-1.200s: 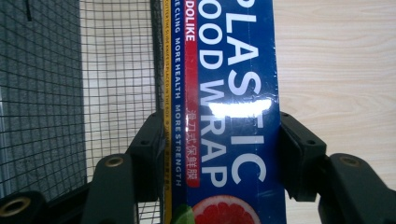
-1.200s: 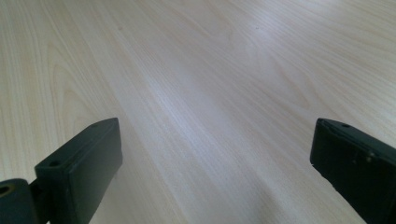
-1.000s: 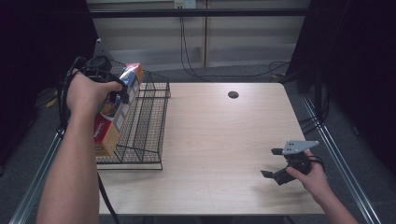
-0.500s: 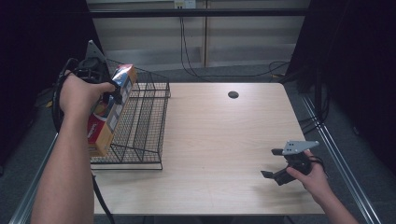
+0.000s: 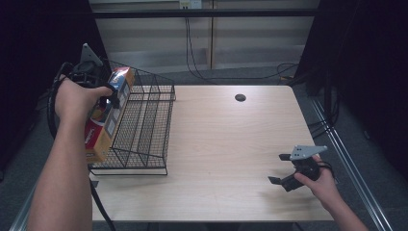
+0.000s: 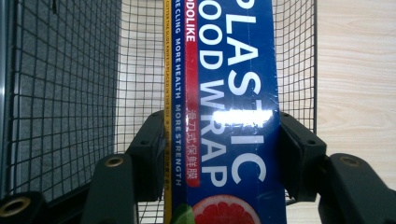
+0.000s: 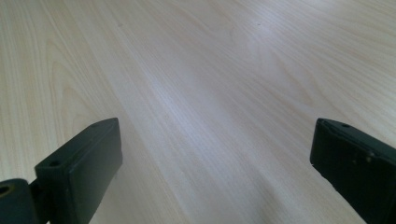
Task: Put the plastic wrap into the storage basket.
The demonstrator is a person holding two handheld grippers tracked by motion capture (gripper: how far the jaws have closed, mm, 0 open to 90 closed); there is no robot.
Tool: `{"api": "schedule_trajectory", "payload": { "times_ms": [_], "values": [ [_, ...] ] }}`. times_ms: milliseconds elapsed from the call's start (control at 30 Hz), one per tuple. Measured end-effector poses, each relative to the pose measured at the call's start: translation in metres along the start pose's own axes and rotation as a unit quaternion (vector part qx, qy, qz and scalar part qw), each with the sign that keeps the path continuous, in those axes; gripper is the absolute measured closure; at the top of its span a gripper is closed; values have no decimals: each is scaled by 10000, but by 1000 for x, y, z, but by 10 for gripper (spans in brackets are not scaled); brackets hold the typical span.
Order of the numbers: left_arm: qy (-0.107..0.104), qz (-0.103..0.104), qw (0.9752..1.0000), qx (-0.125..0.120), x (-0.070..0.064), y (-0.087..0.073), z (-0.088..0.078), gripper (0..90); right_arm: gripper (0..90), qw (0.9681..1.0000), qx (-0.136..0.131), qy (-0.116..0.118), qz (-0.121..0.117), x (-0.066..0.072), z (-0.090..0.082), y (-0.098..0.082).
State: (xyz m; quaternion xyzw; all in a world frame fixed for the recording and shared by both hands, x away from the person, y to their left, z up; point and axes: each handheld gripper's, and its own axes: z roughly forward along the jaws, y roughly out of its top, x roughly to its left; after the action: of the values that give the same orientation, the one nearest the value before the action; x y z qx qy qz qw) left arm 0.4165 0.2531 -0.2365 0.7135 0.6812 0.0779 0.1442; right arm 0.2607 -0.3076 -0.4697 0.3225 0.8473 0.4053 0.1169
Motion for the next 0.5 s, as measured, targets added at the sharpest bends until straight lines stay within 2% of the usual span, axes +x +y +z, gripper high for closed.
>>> {"api": "schedule_trajectory", "payload": {
  "times_ms": [33,133,167,267,300,500],
  "values": [
    [-25,-121,9999,-2,0,0,1,432,22,10000,5,-7,0,0,0,0],
    [27,-50,10000,17,5,1,1,432,22,10000,18,-18,-7,0,1,0],
    [39,-126,9999,9,5,1,1,432,22,10000,21,-24,-4,0,1,0],
    [21,-154,9999,-33,8,1,1,431,22,10000,18,-30,-9,0,1,0],
    [126,-109,9999,-35,11,1,1,431,22,10000,15,-14,-9,0,1,0],
    [222,-289,9993,-35,15,0,5,431,22,10000,35,15,-15,1,2,-1]
  ]
}}
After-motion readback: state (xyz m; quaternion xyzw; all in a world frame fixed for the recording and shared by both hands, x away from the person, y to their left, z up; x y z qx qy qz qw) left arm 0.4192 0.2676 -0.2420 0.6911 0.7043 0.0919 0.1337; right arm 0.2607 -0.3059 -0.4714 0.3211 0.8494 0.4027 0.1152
